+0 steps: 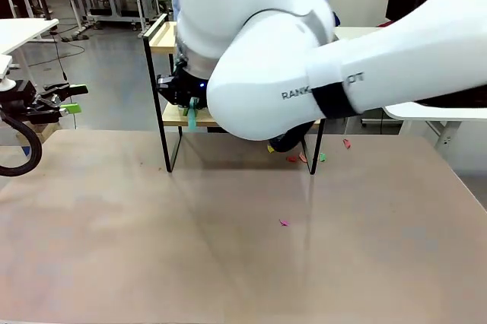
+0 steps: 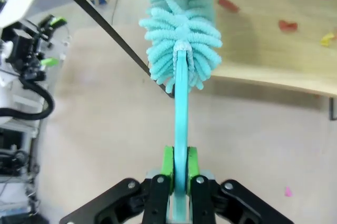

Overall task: Clean the shelf.
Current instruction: Clean the specific section of the Shelf indicated by the human with the Duster.

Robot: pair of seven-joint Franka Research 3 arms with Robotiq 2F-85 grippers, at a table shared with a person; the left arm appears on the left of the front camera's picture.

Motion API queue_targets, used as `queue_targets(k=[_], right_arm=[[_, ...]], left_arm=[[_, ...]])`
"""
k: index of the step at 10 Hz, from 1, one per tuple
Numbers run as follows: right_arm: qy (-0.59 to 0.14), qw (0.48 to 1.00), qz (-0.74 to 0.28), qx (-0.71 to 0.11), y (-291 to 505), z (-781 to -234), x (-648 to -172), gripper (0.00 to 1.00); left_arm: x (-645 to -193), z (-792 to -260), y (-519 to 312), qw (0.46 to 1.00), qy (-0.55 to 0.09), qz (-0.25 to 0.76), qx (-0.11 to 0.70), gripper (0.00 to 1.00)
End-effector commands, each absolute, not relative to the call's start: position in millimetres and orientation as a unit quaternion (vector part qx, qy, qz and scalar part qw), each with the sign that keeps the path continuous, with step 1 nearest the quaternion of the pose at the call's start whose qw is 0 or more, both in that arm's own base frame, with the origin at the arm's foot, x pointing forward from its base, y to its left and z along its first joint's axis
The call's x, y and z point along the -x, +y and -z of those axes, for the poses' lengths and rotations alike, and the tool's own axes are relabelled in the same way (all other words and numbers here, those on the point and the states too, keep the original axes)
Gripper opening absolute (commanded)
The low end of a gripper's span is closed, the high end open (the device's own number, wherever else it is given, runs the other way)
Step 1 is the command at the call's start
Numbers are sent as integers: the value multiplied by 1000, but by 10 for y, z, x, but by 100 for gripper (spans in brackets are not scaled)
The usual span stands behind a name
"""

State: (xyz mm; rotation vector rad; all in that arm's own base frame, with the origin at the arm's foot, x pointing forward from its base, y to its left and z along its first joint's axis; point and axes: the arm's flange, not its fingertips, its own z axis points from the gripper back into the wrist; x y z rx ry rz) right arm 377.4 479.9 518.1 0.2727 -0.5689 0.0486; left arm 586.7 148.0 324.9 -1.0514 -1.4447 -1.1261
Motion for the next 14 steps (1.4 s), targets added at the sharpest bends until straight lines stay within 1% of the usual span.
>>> queue_targets(k=[1, 5, 8, 10, 14], right_arm=[[-284, 950, -4, -129, 5261, -5091, -3982, 13], [-250, 961, -6, -115, 5177, -4871, -4049, 13], [-228, 966, 8, -122, 4806, -4868, -4020, 13], [-205, 971, 31, -122, 4311, -4828, -4019, 13], [-201, 970, 78, -110, 2951, -4786, -3843, 13]], left_arm=[[-5840, -3281, 1470, 490, -594, 470, 432, 100], [-5840, -3281, 1470, 490, -594, 470, 432, 100], [-5840, -3281, 1470, 490, -594, 470, 432, 100], [-5840, -3281, 1470, 490, -594, 470, 432, 100], [-5840, -3281, 1470, 490, -594, 470, 432, 100]])
